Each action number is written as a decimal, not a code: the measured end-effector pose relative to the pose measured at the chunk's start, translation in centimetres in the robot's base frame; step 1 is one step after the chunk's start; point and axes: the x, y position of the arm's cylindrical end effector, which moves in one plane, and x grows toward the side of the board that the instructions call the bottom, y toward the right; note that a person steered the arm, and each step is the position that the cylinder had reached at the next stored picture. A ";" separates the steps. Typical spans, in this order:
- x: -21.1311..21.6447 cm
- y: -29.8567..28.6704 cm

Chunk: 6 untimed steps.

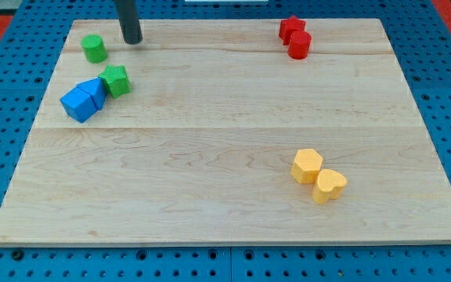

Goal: Push the green circle to the left of the green star

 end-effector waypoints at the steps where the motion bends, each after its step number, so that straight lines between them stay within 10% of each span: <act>1: 1.3 -3.8; 3: 6.8 -3.0; 6: 1.0 -0.9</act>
